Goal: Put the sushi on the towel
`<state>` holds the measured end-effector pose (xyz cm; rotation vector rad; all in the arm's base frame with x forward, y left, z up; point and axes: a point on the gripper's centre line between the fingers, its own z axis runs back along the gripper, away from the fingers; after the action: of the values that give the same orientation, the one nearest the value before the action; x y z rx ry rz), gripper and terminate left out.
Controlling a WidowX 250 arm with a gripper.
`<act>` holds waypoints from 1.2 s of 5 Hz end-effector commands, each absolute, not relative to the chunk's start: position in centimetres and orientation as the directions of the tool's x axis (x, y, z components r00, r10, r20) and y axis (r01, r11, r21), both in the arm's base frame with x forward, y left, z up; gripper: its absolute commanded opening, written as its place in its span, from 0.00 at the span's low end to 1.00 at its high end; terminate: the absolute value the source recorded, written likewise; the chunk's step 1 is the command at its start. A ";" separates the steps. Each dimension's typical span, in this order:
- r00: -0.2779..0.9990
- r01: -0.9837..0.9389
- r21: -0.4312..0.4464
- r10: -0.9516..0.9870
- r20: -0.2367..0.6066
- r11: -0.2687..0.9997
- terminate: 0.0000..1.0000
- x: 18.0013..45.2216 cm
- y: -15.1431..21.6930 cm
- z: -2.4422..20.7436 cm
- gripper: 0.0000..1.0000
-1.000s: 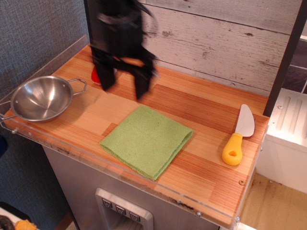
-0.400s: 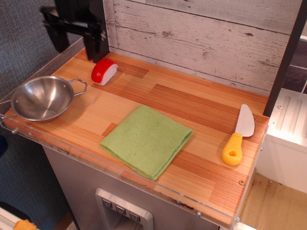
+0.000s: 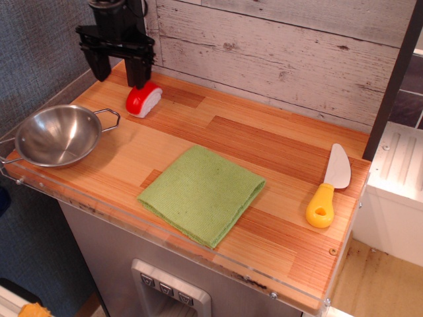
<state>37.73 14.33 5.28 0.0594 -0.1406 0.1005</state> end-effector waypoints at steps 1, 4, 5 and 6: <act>0.983 -0.074 0.049 0.064 0.173 0.996 0.00 39.9 12.6 4.8 1.00; 0.965 -0.107 0.049 0.092 0.246 0.993 0.00 38.6 11.7 7.9 0.00; 0.935 -0.084 0.001 0.078 0.345 0.996 0.00 38.0 9.5 11.7 0.00; 0.918 0.003 -0.070 0.025 0.396 0.998 0.00 36.4 5.0 15.1 0.00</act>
<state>36.68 4.16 13.04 -0.0899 -0.3535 0.0161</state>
